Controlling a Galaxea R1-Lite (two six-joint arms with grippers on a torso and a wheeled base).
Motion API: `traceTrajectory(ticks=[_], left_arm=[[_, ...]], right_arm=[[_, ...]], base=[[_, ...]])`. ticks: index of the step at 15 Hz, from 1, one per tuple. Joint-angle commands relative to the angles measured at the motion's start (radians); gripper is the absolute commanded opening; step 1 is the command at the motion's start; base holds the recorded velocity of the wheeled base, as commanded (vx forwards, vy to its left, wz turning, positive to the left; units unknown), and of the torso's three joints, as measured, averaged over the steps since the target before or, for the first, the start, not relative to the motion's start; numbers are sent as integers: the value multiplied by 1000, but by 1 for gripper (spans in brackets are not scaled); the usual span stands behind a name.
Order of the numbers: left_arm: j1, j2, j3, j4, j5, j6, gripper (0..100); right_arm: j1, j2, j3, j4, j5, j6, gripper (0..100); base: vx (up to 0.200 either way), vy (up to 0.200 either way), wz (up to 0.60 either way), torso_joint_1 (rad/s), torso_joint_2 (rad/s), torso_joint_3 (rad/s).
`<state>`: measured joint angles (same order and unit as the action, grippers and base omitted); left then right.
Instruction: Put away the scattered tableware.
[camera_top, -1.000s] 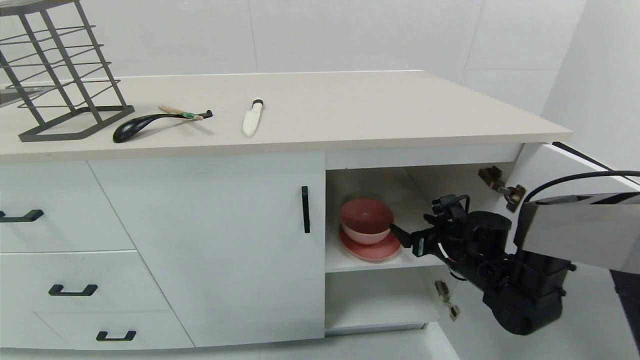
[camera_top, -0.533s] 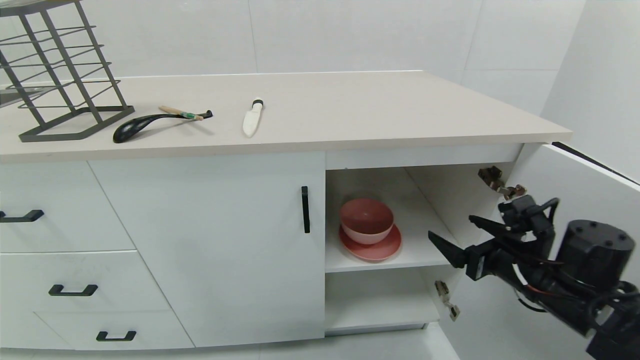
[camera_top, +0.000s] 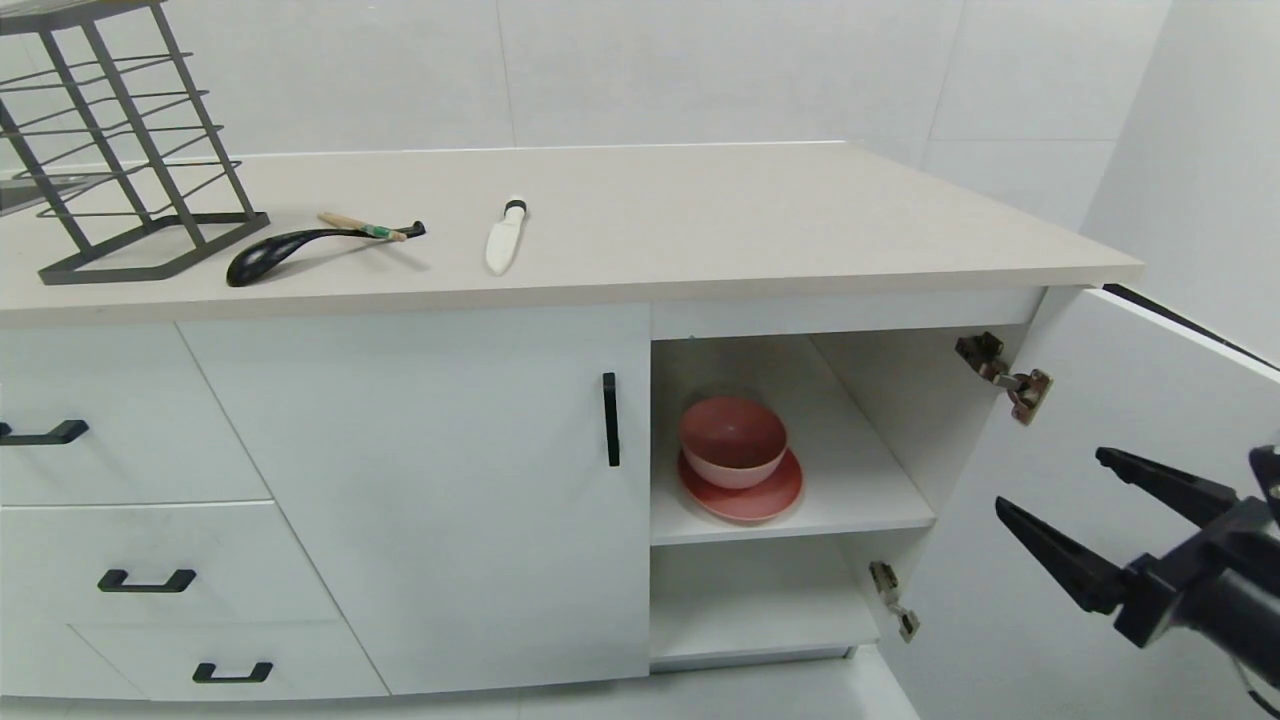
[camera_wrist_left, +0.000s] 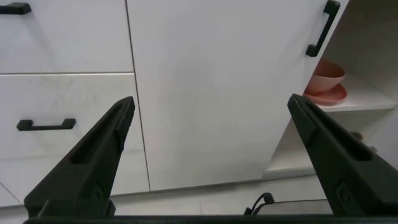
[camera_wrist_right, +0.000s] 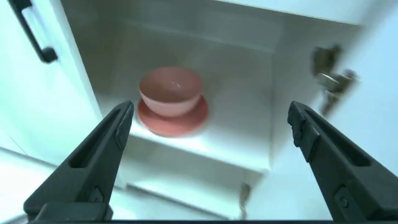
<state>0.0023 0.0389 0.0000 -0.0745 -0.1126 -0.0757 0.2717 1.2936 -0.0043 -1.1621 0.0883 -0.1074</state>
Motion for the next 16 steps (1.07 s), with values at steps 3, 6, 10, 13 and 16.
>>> traceTrajectory(ticks=[3,6,10,13,16], left_arm=[[2,-28,0,9,19,30,100],[-1,-37,0,50,79,134,100],[-2,-39,0,74,86,100,100],[-2,-37,0,76,86,97,100],[-2,-37,0,74,88,96,100]], right_arm=[[-54,-551,3,550,1,-8,100],[-72,-913,-76,973,-2,-12,100],[-190,-1146,-74,1145,2,-9,100],[-281,-1251,-68,1159,21,-8,100],[-275,-1274,-13,1154,25,3,100]], base=[[0,0,0,0,0,0],[0,0,0,0,0,0],[0,0,0,0,0,0],[0,0,0,0,0,0],[0,0,0,0,0,0]])
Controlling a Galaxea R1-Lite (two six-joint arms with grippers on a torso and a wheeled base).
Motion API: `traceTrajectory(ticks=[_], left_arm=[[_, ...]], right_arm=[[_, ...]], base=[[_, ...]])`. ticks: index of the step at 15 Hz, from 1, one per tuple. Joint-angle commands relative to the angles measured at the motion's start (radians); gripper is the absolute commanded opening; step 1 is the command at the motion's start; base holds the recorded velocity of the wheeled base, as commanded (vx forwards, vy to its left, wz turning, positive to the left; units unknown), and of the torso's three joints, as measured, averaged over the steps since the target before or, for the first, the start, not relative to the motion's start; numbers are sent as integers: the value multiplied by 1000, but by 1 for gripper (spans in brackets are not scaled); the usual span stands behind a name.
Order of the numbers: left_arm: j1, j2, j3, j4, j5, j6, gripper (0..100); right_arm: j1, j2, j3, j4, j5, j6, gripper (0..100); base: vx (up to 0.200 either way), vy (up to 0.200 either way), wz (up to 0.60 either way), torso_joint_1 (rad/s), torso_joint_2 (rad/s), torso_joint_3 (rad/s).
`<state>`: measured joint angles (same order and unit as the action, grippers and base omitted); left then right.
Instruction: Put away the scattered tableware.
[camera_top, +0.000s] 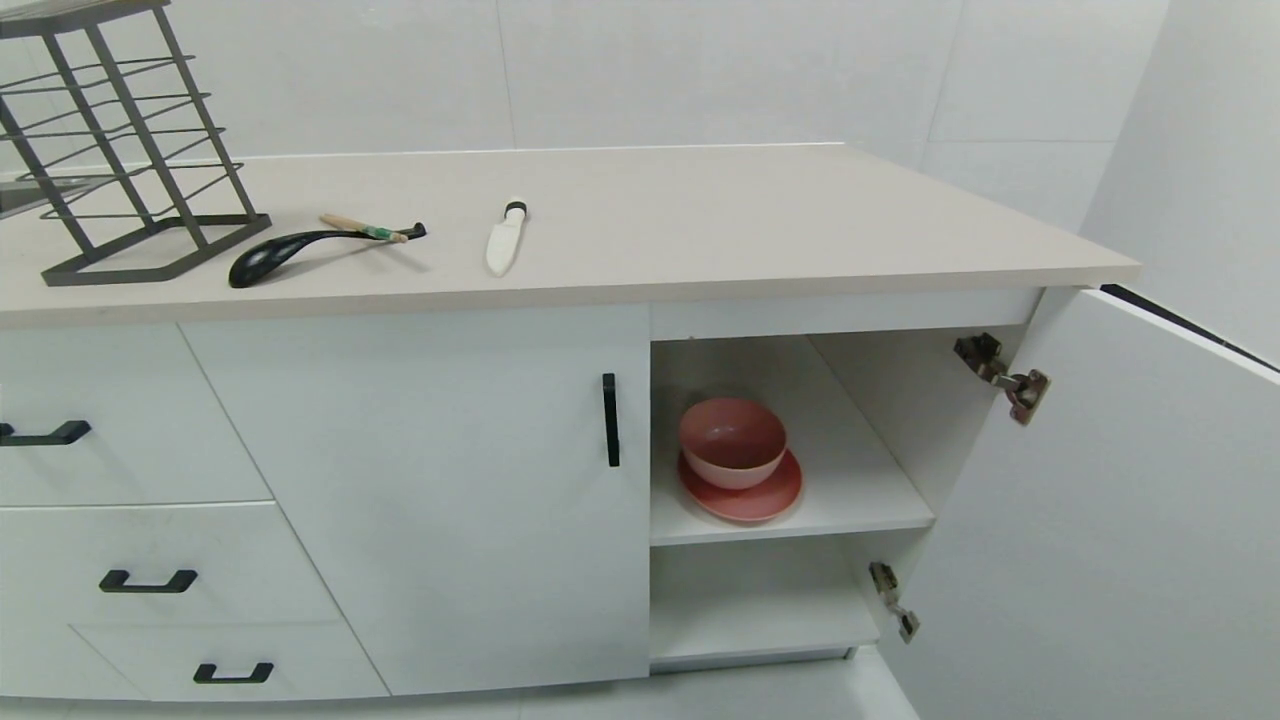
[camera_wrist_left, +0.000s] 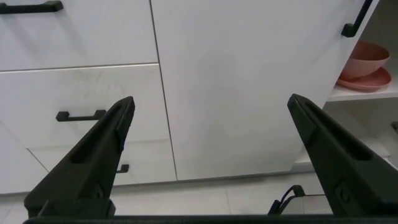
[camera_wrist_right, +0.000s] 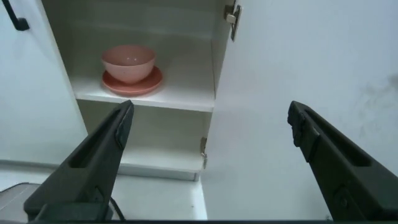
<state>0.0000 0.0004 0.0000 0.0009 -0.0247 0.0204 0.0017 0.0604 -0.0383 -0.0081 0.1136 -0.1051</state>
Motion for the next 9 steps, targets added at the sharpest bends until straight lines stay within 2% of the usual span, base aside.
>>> traceTrajectory(ticks=[1,4,9], left_arm=[[0,0,0,-1,0,0,100],[0,1,0,1,0,0,100],[0,1,0,-1,-1,1,100]], right_arm=[[-5,-40,34,-4,0,31,100],[-3,-40,37,2,-28,62,100],[-3,-40,37,5,-63,108,100]], base=[[0,0,0,0,0,0],[0,0,0,0,0,0],[-200,0,0,4,0,2]])
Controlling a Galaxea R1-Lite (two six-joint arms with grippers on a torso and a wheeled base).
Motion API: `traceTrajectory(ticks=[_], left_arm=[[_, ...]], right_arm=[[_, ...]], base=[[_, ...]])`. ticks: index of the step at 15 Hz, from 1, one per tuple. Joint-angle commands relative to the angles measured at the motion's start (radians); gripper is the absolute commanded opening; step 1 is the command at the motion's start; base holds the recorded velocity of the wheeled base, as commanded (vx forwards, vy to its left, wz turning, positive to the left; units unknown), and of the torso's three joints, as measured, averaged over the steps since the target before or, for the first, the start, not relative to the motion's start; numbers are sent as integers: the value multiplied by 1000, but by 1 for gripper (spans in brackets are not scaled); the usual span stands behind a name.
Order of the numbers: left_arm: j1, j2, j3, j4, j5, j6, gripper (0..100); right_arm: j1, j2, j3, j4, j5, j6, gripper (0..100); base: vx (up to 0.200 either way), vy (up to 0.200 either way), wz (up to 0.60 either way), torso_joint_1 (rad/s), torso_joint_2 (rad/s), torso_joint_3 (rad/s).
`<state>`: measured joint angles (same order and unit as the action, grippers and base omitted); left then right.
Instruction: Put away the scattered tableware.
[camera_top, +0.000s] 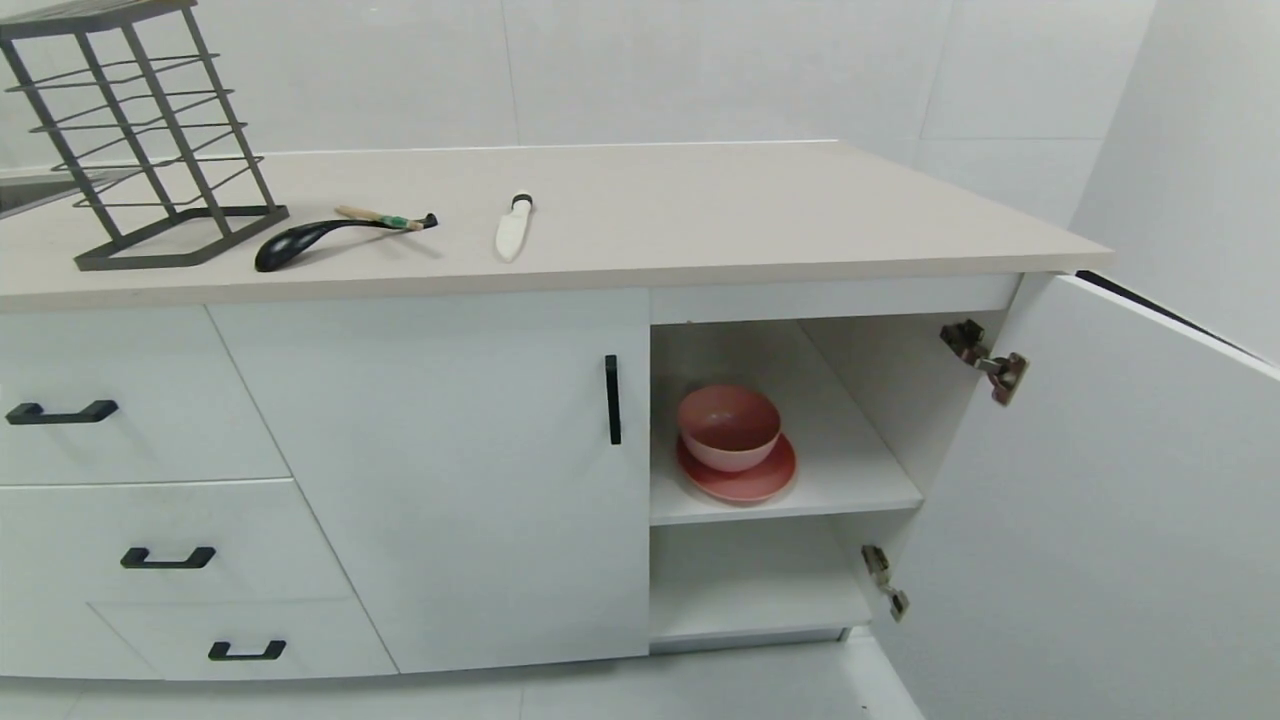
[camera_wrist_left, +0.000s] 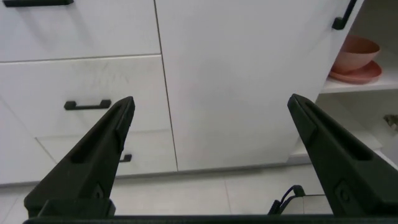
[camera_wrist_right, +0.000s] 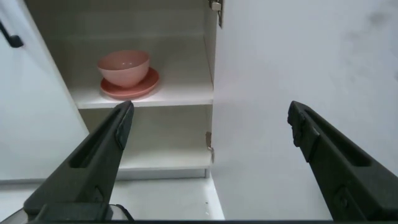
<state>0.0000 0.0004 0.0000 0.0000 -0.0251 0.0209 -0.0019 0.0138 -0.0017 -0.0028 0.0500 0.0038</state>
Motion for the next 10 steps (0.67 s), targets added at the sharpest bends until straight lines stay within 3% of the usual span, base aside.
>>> traceTrajectory(ticks=[1,9,10], left_arm=[[0,1,0,0,1,1,100],[0,1,0,2,-1,1,100],[0,1,0,0,-6,4,100]], right_arm=[[-1,6,0,0,1,2,100],[-3,9,0,0,-4,2,100],[-1,8,0,0,-42,-2,100]], base=[[-200,0,0,-2,-2,-2],[-200,0,0,2,4,4],[-200,0,0,7,-2,2]])
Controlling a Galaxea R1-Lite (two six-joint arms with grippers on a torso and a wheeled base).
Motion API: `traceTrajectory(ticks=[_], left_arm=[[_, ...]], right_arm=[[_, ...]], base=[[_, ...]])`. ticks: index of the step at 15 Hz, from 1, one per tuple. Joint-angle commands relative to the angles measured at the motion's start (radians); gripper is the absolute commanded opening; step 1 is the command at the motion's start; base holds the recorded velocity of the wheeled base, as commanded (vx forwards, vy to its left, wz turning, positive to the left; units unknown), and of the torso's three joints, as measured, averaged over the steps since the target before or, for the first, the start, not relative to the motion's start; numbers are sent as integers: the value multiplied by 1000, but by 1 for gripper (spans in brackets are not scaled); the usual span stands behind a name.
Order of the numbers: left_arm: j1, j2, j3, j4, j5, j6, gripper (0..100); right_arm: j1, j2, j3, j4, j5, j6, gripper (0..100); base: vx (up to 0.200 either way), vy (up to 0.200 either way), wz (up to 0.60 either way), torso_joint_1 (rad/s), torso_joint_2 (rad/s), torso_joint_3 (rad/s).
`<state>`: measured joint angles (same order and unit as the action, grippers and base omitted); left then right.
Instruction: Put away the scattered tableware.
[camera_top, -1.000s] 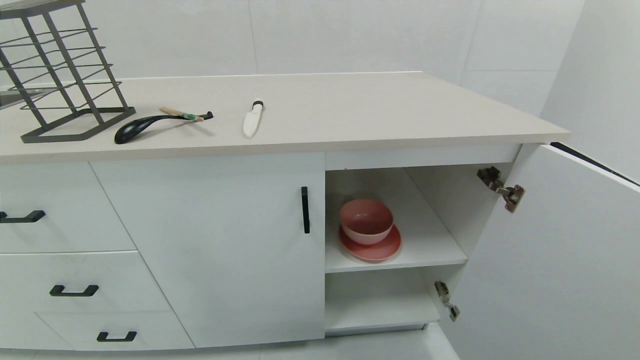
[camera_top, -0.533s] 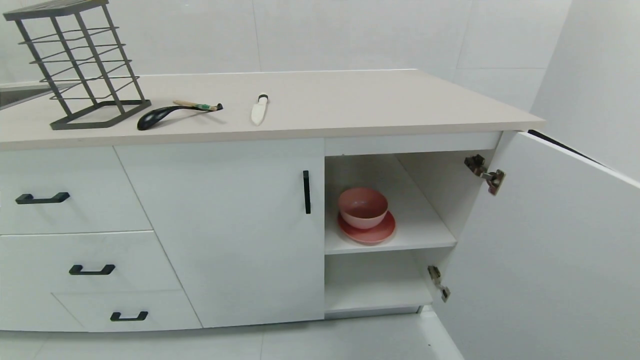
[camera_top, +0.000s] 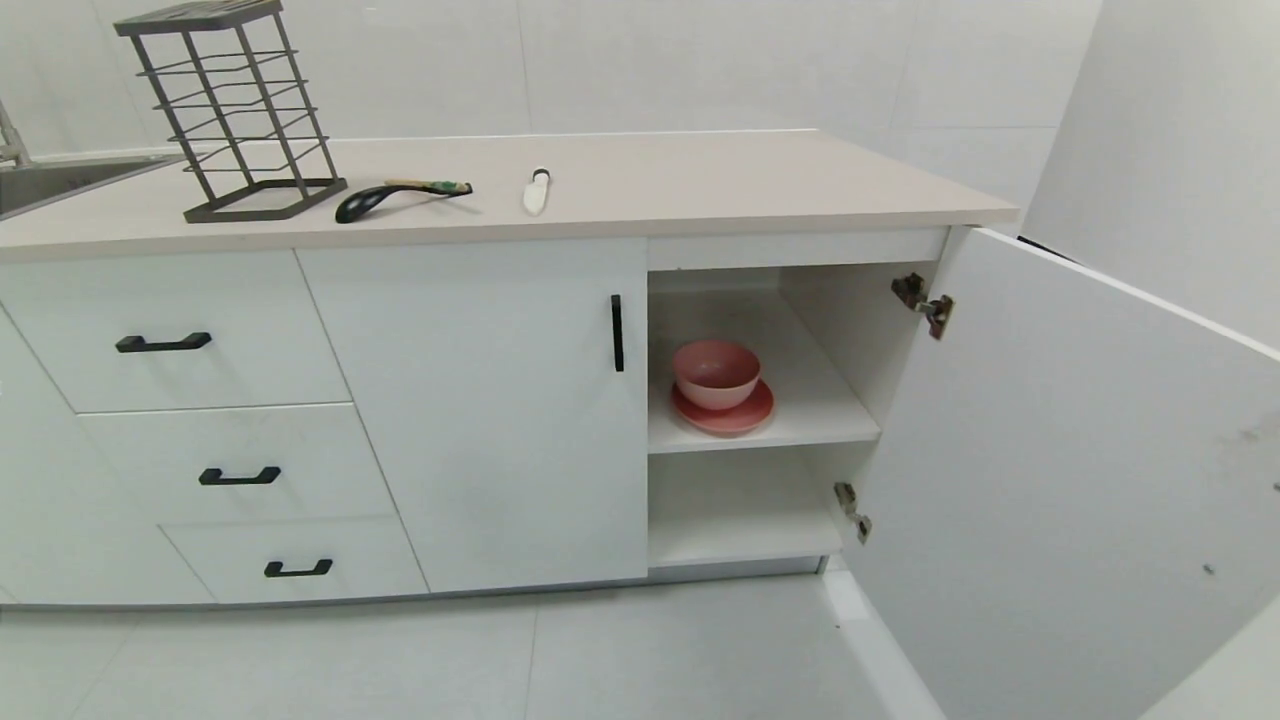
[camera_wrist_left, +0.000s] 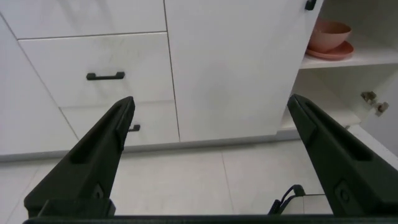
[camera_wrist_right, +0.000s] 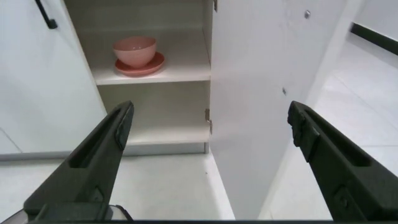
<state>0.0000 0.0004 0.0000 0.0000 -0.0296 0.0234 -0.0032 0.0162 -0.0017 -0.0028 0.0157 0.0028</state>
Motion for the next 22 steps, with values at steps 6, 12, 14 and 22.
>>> traceTrajectory(ticks=[6,12,14,22], left_arm=[[0,1,0,2,-1,-5,100],[0,1,0,2,-1,-5,100],[0,1,0,2,-1,-5,100],[0,1,0,0,0,-5,100]], right_arm=[[0,4,0,1,-8,0,100],[0,4,0,1,-8,2,0],[0,4,0,0,-8,2,0],[0,4,2,-210,-10,25,0]], base=[[-67,-167,0,0,3,0],[0,-200,0,2,1,2],[0,-200,0,-2,5,5],[0,-175,0,1,0,1]])
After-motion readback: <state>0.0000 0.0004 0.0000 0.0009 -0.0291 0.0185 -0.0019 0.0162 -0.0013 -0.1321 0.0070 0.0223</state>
